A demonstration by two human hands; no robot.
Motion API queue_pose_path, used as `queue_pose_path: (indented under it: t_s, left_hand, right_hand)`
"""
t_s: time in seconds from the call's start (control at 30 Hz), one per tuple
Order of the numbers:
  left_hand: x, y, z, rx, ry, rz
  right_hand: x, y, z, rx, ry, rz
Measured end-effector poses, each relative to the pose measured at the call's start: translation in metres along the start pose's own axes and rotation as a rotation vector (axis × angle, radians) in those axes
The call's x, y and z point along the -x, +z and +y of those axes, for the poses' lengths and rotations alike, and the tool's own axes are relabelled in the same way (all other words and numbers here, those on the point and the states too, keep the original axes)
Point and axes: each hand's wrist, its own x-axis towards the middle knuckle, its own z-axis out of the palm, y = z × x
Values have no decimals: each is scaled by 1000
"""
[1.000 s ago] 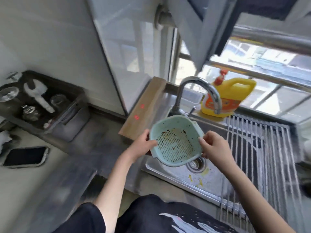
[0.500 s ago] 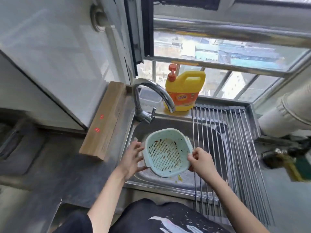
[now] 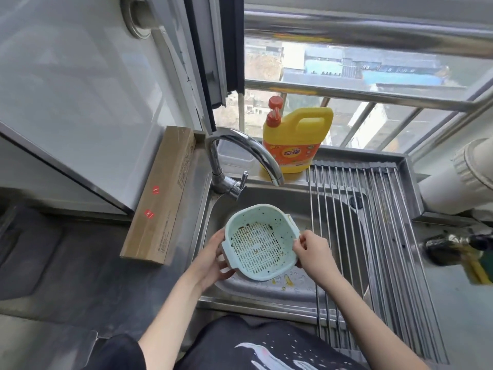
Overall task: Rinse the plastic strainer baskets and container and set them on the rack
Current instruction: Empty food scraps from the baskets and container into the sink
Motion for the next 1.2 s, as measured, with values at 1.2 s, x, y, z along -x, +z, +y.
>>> queue_pose_path:
  t_s: [1.2]
  left_hand:
    - [8,-12,-10,-548,328,493]
  right_hand:
    - [-38,25,-10,-601,635,227]
